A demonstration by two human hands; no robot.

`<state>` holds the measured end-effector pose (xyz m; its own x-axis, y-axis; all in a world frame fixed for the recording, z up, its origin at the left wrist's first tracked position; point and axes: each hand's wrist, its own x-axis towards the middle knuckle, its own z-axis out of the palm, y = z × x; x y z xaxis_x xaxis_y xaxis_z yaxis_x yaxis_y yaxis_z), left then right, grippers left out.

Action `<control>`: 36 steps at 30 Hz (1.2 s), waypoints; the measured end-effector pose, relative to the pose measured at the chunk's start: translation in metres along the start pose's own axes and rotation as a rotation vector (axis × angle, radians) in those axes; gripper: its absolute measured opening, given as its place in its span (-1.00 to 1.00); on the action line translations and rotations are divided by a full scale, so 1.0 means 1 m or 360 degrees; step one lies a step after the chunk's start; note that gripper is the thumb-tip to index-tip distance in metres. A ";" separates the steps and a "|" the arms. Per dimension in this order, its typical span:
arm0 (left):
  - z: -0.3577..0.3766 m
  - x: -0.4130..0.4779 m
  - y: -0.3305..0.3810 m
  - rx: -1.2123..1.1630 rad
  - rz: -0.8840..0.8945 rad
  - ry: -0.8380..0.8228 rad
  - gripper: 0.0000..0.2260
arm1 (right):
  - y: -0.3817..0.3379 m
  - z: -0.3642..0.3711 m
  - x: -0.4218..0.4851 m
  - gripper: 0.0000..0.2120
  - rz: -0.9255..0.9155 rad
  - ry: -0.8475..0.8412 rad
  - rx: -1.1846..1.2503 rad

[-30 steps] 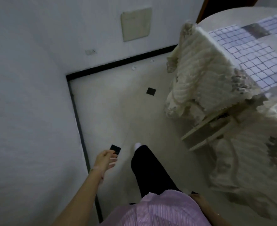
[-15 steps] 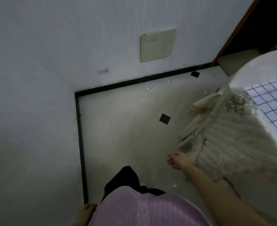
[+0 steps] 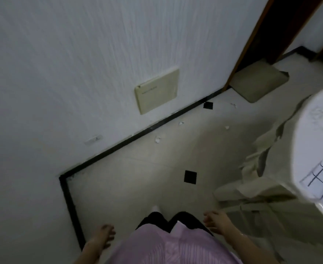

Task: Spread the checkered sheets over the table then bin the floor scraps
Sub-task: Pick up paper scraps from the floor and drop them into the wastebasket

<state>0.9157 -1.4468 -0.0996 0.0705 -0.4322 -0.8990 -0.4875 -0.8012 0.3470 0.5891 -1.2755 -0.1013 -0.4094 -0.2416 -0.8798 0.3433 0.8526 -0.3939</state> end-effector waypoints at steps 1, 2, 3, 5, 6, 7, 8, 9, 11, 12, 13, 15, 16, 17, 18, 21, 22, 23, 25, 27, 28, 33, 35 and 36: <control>0.002 0.010 0.041 0.0048 0.0124 0.0072 -0.87 | -0.006 -0.001 0.006 -0.75 0.0031 0.0042 0.0030; 0.008 0.018 0.080 0.0111 0.0192 0.0012 -0.87 | -0.012 -0.004 0.011 -0.70 0.0049 0.0084 0.0047; 0.014 0.029 0.121 0.0123 0.0296 -0.0049 -0.88 | -0.019 -0.006 0.014 -0.64 0.0072 0.0127 0.0065; 0.037 0.040 0.205 0.0189 0.0491 -0.0049 -0.89 | -0.032 -0.012 0.029 -0.59 0.0142 0.0169 0.0091; 0.047 0.048 0.234 0.0193 0.0548 -0.0102 -0.89 | -0.041 -0.015 0.036 -0.60 0.0171 0.0169 0.0096; 0.058 0.056 0.258 0.0202 0.0598 -0.0146 -0.89 | -0.053 -0.017 0.044 -0.63 0.0212 0.0187 0.0092; 0.070 0.065 0.282 0.0189 0.0617 -0.0177 -0.89 | -0.065 -0.020 0.052 -0.64 0.0244 0.0192 0.0104; 0.082 0.069 0.304 0.0197 0.0632 -0.0181 -0.89 | -0.078 -0.023 0.063 -0.64 0.0259 0.0196 0.0099; 0.104 0.084 0.335 0.0198 0.0582 -0.0210 -0.89 | -0.113 -0.030 0.085 -0.63 0.0283 0.0177 0.0111; 0.112 0.094 0.342 0.0221 0.0534 -0.0214 -0.88 | -0.133 -0.035 0.098 -0.64 0.0285 0.0163 0.0128; 0.119 0.102 0.346 0.0265 0.0477 -0.0207 -0.87 | -0.154 -0.040 0.113 -0.66 0.0292 0.0152 0.0131; 0.128 0.118 0.346 0.0377 0.0335 -0.0171 -0.85 | -0.200 -0.052 0.140 -0.76 0.0313 0.0118 0.0141; 0.130 0.126 0.345 0.0400 0.0244 -0.0130 -0.85 | -0.225 -0.057 0.155 -0.82 0.0297 0.0115 0.0156; 0.132 0.133 0.345 0.0412 0.0124 -0.0103 -0.85 | -0.250 -0.062 0.172 -0.83 0.0265 0.0116 0.0131; 0.133 0.141 0.346 0.0420 -0.0003 -0.0096 -0.85 | -0.275 -0.068 0.189 -0.81 0.0216 0.0109 0.0102; 0.131 0.167 0.355 0.0500 -0.0267 -0.0140 -0.85 | -0.353 -0.079 0.237 -0.81 0.0072 0.0098 0.0053; 0.131 0.176 0.361 0.0508 -0.0329 -0.0157 -0.86 | -0.377 -0.080 0.254 -0.82 0.0022 0.0094 0.0049; 0.133 0.187 0.368 0.0513 -0.0390 -0.0177 -0.86 | -0.399 -0.080 0.270 -0.83 -0.0023 0.0086 0.0048; 0.143 0.216 0.386 0.0531 -0.0440 -0.0217 -0.87 | -0.434 -0.075 0.309 -0.84 -0.0104 0.0067 0.0081; 0.163 0.259 0.403 0.0581 -0.0424 -0.0225 -0.87 | -0.458 -0.065 0.358 -0.84 -0.0163 0.0056 0.0093; 0.177 0.286 0.411 0.0601 -0.0385 -0.0225 -0.87 | -0.465 -0.058 0.388 -0.83 -0.0187 0.0048 0.0076; 0.258 0.458 0.438 0.0711 -0.0073 -0.0206 -0.90 | -0.462 -0.009 0.566 -0.83 -0.0425 0.0044 -0.0134; 0.287 0.527 0.441 0.0848 0.0117 -0.0172 -0.89 | -0.450 0.012 0.640 -0.77 -0.0507 0.0076 -0.0299; 0.301 0.557 0.442 0.0893 0.0232 -0.0159 -0.90 | -0.444 0.022 0.675 -0.74 -0.0522 0.0083 -0.0342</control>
<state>0.4776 -1.9175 -0.5273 -0.1010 -0.4587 -0.8828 -0.8740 -0.3831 0.2990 0.1786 -1.8273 -0.5264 -0.5124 -0.4983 -0.6994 0.0042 0.8129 -0.5823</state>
